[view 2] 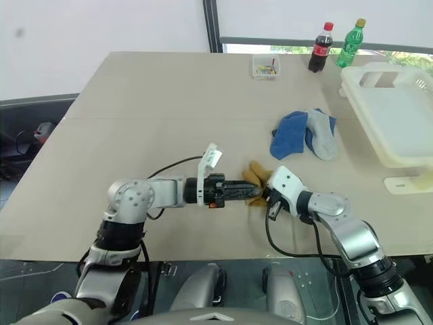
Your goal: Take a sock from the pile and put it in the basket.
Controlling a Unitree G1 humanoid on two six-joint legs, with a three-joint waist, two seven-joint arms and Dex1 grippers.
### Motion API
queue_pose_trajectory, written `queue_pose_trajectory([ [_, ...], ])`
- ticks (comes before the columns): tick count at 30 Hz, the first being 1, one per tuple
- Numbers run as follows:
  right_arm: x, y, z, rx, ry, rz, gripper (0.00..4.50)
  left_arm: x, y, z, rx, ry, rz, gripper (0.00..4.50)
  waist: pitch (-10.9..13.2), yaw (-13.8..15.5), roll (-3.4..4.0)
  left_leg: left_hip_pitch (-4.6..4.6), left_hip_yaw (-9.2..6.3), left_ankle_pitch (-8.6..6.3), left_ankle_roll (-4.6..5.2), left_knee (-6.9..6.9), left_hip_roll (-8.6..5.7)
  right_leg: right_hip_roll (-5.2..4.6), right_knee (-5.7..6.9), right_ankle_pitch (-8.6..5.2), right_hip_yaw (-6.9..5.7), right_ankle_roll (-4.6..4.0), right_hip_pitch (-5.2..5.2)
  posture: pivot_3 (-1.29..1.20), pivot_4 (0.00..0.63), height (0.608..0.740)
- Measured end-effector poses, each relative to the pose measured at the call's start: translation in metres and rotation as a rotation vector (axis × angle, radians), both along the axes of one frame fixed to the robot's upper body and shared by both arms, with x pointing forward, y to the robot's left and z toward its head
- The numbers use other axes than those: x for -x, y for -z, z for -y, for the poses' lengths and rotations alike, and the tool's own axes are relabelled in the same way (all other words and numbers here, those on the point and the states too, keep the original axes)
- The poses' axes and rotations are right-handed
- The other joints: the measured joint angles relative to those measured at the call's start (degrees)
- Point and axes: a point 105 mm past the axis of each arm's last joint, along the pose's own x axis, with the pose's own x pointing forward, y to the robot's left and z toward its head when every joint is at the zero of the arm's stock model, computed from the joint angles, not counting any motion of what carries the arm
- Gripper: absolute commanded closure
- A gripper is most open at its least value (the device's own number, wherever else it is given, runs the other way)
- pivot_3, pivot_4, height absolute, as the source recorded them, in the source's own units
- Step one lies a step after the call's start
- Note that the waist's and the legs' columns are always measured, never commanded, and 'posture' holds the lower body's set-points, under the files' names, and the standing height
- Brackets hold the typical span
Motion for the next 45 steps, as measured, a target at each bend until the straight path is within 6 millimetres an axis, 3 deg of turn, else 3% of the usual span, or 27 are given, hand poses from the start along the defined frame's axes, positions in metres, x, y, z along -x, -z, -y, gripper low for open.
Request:
queue_pose_trajectory([
  [6, 0.002, -0.002, 0.011, 0.015, 0.048, -0.003, 4.43, -0.006, 0.007, 0.024, 0.039, 0.036, -0.036, 2.00, 0.00, 0.35, 0.00, -0.08, -0.04, 0.00, 0.00, 0.01, -0.05, -0.03, -0.02, 0.00, -0.01, 0.00, -0.01, 0.00, 0.150, 0.740],
  [8, 0.003, -0.004, 0.014, 0.028, 0.056, -0.003, 4.43, -0.007, 0.010, 0.023, 0.031, 0.030, -0.042, 2.00, 0.01, 0.33, 0.00, -0.12, -0.05, 0.00, 0.00, 0.00, -0.04, -0.04, -0.03, 0.00, -0.01, 0.00, -0.04, 0.00, 0.150, 0.740],
  [11, 0.007, -0.005, 0.016, 0.037, 0.058, -0.005, 4.43, -0.013, 0.007, -0.003, 0.014, -0.031, -0.019, 2.00, 0.02, -0.24, 0.02, -0.11, -0.01, 0.00, 0.00, -0.05, 0.09, 0.02, 0.00, 0.00, 0.03, -0.01, -0.13, 0.00, 0.150, 0.740],
  [16, 0.007, -0.005, 0.018, 0.044, 0.063, -0.003, 4.43, -0.004, 0.012, -0.080, -0.095, -0.182, 0.034, 2.00, 0.04, -0.22, 0.07, -0.14, 0.05, -0.01, -0.01, -0.13, 0.16, 0.01, 0.04, -0.01, 0.11, -0.02, -0.25, 0.00, 0.150, 0.740],
  [19, 0.006, -0.004, 0.017, 0.041, 0.063, -0.004, 4.43, 0.004, 0.026, -0.098, -0.187, -0.231, 0.063, 2.00, 0.05, 0.73, 0.03, -0.16, 0.01, -0.01, 0.00, -0.06, 0.08, -0.11, -0.05, -0.01, 0.04, -0.01, -0.21, 0.00, 0.150, 0.740],
  [23, 0.005, -0.004, 0.015, 0.035, 0.057, -0.006, 4.50, 0.002, 0.040, -0.098, -0.269, -0.261, 0.113, 0.93, 0.05, 0.88, 0.03, -0.15, 0.05, -0.01, 0.00, -0.06, 0.10, -0.11, -0.04, -0.10, 0.06, -0.17, -0.20, 0.00, 0.150, 0.740],
  [25, 0.005, -0.005, 0.015, 0.037, 0.047, -0.007, 4.50, 0.000, 0.040, -0.089, -0.259, -0.282, 0.155, 0.07, 0.05, 0.89, 0.03, -0.17, 0.04, -0.01, -0.01, -0.08, 0.13, -0.10, -0.04, -0.08, 0.06, -0.14, -0.21, 0.00, 0.150, 0.740],
  [30, 0.006, -0.007, 0.020, 0.067, 0.035, -0.017, 4.50, -0.007, 0.041, -0.076, -0.268, -0.331, 0.191, 0.07, 0.03, 1.01, 0.05, -0.16, 0.06, -0.01, 0.00, -0.06, 0.11, -0.11, -0.04, -0.05, 0.07, -0.09, -0.19, 0.00, 0.150, 0.740],
  [38, 0.007, -0.006, 0.025, 0.108, 0.030, -0.016, 4.50, -0.020, 0.036, -0.052, -0.196, -0.348, 0.065, 0.07, 0.02, 1.67, 0.04, -0.14, -0.05, -0.01, 0.01, 0.02, 0.01, -0.10, -0.06, 0.00, -0.06, 0.01, -0.04, 0.00, 0.150, 0.740],
  [45, 0.008, -0.004, 0.022, 0.098, 0.031, -0.005, 4.50, -0.019, 0.020, -0.030, -0.101, -0.239, 0.024, 0.07, 0.02, 1.41, 0.03, -0.13, -0.06, 0.00, -0.01, -0.01, 0.03, -0.03, -0.05, -0.01, -0.07, 0.00, -0.06, 0.00, 0.150, 0.740],
])
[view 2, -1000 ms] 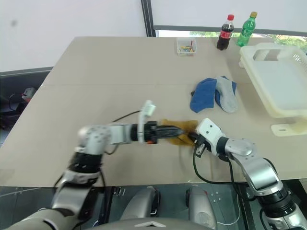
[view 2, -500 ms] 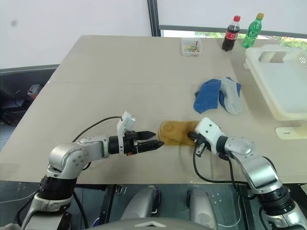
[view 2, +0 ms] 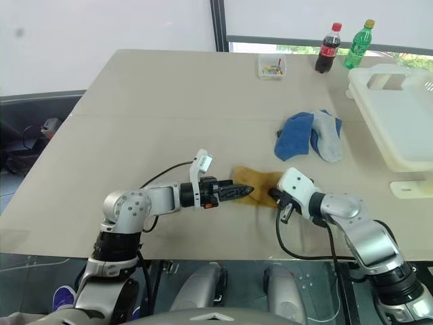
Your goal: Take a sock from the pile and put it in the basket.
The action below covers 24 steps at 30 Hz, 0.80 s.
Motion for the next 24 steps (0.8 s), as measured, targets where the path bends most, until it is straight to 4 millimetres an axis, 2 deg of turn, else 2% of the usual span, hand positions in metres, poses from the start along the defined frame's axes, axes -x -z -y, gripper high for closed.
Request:
queue_pose_trajectory([
  [10, 0.006, -0.001, 0.000, -0.001, 0.031, 0.002, 4.50, 0.007, -0.013, 0.043, 0.146, 0.217, -0.008, 0.07, 0.00, 0.07, 0.00, -0.02, 0.02, 0.00, 0.00, 0.01, -0.05, -0.01, -0.02, 0.00, 0.01, 0.00, 0.01, 0.00, 0.150, 0.740],
  [20, 0.008, -0.006, 0.030, 0.055, 0.161, -0.023, 4.50, -0.002, -0.004, 0.076, 0.238, 0.226, -0.053, 0.07, 0.01, 0.16, 0.00, -0.06, 0.00, -0.01, 0.01, 0.01, -0.09, -0.03, -0.03, 0.00, 0.00, 0.01, 0.00, 0.00, 0.150, 0.740],
  [24, 0.024, -0.022, 0.012, 0.031, 0.071, 0.008, 4.50, -0.004, 0.003, 0.090, 0.232, 0.216, -0.075, 0.07, 0.03, 0.07, -0.03, -0.09, -0.01, -0.01, 0.02, 0.01, -0.07, 0.00, -0.03, -0.01, -0.02, 0.02, -0.03, 0.00, 0.150, 0.740],
])
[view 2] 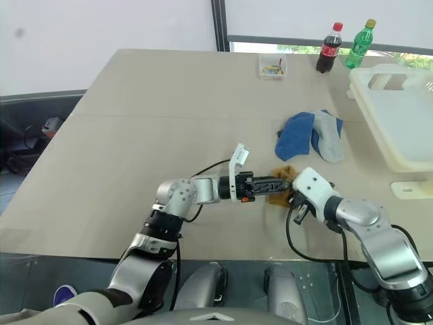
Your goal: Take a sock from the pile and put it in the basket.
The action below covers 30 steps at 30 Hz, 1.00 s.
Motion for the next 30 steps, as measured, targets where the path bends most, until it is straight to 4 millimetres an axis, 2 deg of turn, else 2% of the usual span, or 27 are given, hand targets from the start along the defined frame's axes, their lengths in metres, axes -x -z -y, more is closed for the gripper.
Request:
queue_pose_trajectory([
  [4, 0.002, -0.003, -0.001, 0.006, -0.007, 0.006, 4.50, -0.002, -0.001, 0.000, 0.014, -0.002, -0.011, 0.07, 0.00, -0.01, 0.00, 0.01, 0.02, 0.00, 0.00, 0.01, 0.01, -0.01, 0.00, 0.00, 0.01, 0.00, 0.00, 0.00, 0.150, 0.740],
  [9, -0.006, 0.013, 0.006, 0.033, 0.014, -0.013, 4.50, -0.002, -0.003, -0.002, 0.031, -0.003, -0.023, 0.07, 0.00, -0.03, 0.01, 0.01, 0.03, 0.00, 0.00, 0.01, 0.00, -0.01, 0.00, 0.00, 0.02, 0.00, 0.00, 0.00, 0.150, 0.740],
  [11, -0.005, 0.011, 0.006, 0.025, 0.015, -0.011, 4.50, -0.001, -0.003, -0.001, 0.034, 0.001, -0.025, 0.07, 0.00, 0.01, 0.01, 0.00, 0.01, 0.00, 0.00, 0.01, 0.01, -0.01, 0.00, 0.00, 0.01, 0.00, -0.01, 0.00, 0.150, 0.740],
  [18, 0.028, -0.002, 0.023, -0.020, 0.078, -0.034, 4.50, 0.009, 0.004, 0.013, -0.007, 0.063, 0.017, 0.07, 0.01, 0.17, 0.01, -0.08, -0.07, -0.01, 0.01, 0.01, -0.02, -0.06, -0.02, -0.05, -0.01, 0.08, -0.01, 0.00, 0.150, 0.740],
  [20, 0.038, -0.004, 0.028, -0.032, 0.118, -0.049, 3.96, 0.012, 0.009, 0.019, -0.035, 0.087, 0.033, 0.00, 0.00, 0.18, 0.02, -0.07, -0.05, 0.00, 0.01, 0.01, -0.01, -0.06, -0.01, -0.05, 0.00, 0.08, -0.01, 0.00, 0.150, 0.740],
  [21, 0.042, -0.005, 0.031, -0.041, 0.142, -0.056, 3.53, 0.012, 0.011, 0.021, -0.041, 0.093, 0.043, 0.00, 0.00, 0.18, 0.01, -0.06, -0.06, 0.00, 0.01, 0.02, -0.01, -0.03, -0.01, -0.06, -0.01, 0.08, 0.01, 0.00, 0.150, 0.740],
  [22, 0.043, -0.005, 0.031, -0.045, 0.149, -0.058, 3.37, 0.012, 0.011, 0.021, -0.043, 0.094, 0.048, 0.00, 0.00, 0.19, 0.01, -0.06, -0.06, 0.00, 0.01, 0.02, 0.00, -0.03, -0.01, -0.06, -0.01, 0.08, 0.01, 0.00, 0.150, 0.740],
  [23, 0.052, -0.008, 0.038, -0.070, 0.214, -0.068, 2.74, 0.011, 0.014, 0.025, -0.080, 0.109, 0.099, 0.00, -0.03, 0.24, 0.05, -0.03, -0.06, -0.01, 0.01, 0.02, 0.00, -0.04, -0.02, -0.06, -0.01, 0.09, 0.05, 0.00, 0.150, 0.740],
  [24, 0.053, -0.009, 0.039, -0.069, 0.220, -0.070, 2.58, 0.010, 0.015, 0.024, -0.085, 0.108, 0.107, 0.00, -0.03, 0.18, 0.03, 0.00, -0.03, -0.01, 0.01, 0.03, 0.01, -0.04, -0.02, -0.06, 0.01, 0.09, 0.08, 0.00, 0.150, 0.740],
  [25, 0.053, -0.010, 0.041, -0.074, 0.235, -0.068, 2.18, 0.010, 0.016, 0.025, -0.092, 0.110, 0.118, 0.00, -0.03, 0.10, 0.03, 0.02, -0.02, -0.01, 0.01, 0.03, 0.01, -0.04, -0.03, -0.06, 0.02, 0.10, 0.09, 0.00, 0.150, 0.740],
  [26, 0.054, -0.012, 0.044, -0.098, 0.275, -0.059, 2.06, 0.010, 0.017, 0.023, -0.104, 0.117, 0.148, 0.00, -0.04, 0.14, 0.04, 0.03, -0.02, -0.01, 0.02, 0.03, 0.01, -0.05, -0.03, -0.06, 0.02, 0.10, 0.10, 0.00, 0.150, 0.740],
  [28, 0.051, -0.021, 0.051, -0.142, 0.357, -0.020, 1.12, 0.010, 0.018, 0.020, -0.092, 0.117, 0.215, 0.00, -0.07, -0.02, 0.08, 0.09, 0.03, -0.01, 0.01, 0.03, 0.07, -0.04, -0.03, -0.06, 0.05, 0.09, 0.11, 0.00, 0.150, 0.740],
  [30, 0.045, -0.027, 0.053, -0.193, 0.399, -0.005, 1.12, 0.010, 0.017, 0.011, -0.065, 0.097, 0.260, 0.00, -0.07, -0.12, 0.09, 0.10, 0.03, -0.01, 0.01, 0.02, 0.16, -0.01, -0.01, -0.06, 0.05, 0.06, 0.09, 0.00, 0.150, 0.740],
])
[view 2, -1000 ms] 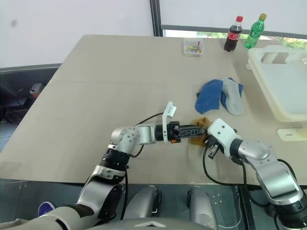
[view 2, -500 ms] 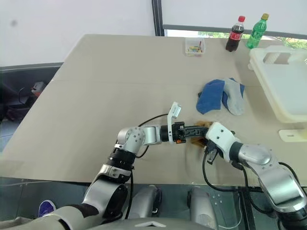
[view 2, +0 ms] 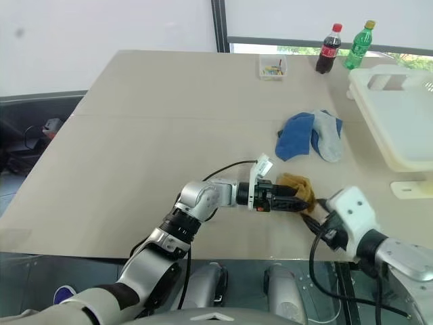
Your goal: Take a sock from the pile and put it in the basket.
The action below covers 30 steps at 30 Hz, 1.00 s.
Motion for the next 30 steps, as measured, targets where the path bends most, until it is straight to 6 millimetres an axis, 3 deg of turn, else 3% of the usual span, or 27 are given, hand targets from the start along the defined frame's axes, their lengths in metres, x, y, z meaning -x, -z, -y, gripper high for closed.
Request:
queue_pose_trajectory([
  [4, -0.018, -0.018, -0.011, -0.102, 0.010, 0.055, 1.12, 0.004, -0.002, -0.026, -0.001, -0.020, 0.095, 0.00, -0.08, -0.46, 0.20, -0.02, 0.03, 0.00, 0.00, -0.04, 0.07, 0.06, 0.01, 0.00, 0.06, -0.02, -0.06, 0.00, 0.150, 0.740],
  [6, -0.022, -0.017, -0.011, -0.117, 0.021, 0.041, 1.12, 0.008, -0.002, -0.031, -0.002, -0.021, 0.110, 0.00, -0.06, 0.26, 0.18, -0.12, -0.05, 0.00, 0.00, -0.03, 0.02, 0.03, -0.02, 0.00, -0.02, -0.02, -0.07, 0.00, 0.150, 0.740],
  [11, -0.043, 0.001, -0.024, -0.168, 0.032, -0.059, 1.12, 0.006, -0.007, -0.054, -0.044, -0.063, 0.225, 0.00, -0.06, 0.15, 0.20, -0.16, -0.01, 0.00, 0.00, -0.04, -0.05, -0.05, -0.03, 0.00, 0.01, -0.02, -0.14, 0.00, 0.150, 0.740],
  [17, -0.047, 0.035, -0.011, -0.039, 0.083, -0.191, 1.12, 0.008, -0.004, -0.084, -0.141, -0.113, 0.395, 0.00, -0.06, 0.13, 0.21, -0.24, 0.04, 0.00, 0.00, -0.11, -0.05, -0.04, -0.02, 0.00, 0.04, -0.03, -0.27, 0.00, 0.150, 0.740],
  [22, -0.049, 0.040, -0.012, -0.013, 0.075, -0.212, 1.12, 0.012, -0.004, -0.120, -0.211, -0.152, 0.522, 0.00, -0.06, 0.03, 0.22, -0.18, 0.08, 0.00, 0.01, -0.12, 0.01, -0.03, -0.02, -0.12, 0.06, -0.24, -0.25, 0.00, 0.150, 0.740],
  [30, -0.062, 0.043, -0.014, -0.022, 0.109, -0.258, 1.12, 0.007, -0.022, -0.147, -0.238, -0.224, 0.618, 0.00, -0.13, 0.02, 0.11, -0.09, 0.07, 0.00, 0.01, -0.04, 0.04, 0.03, -0.02, -0.12, 0.04, -0.23, -0.14, 0.00, 0.150, 0.740],
])
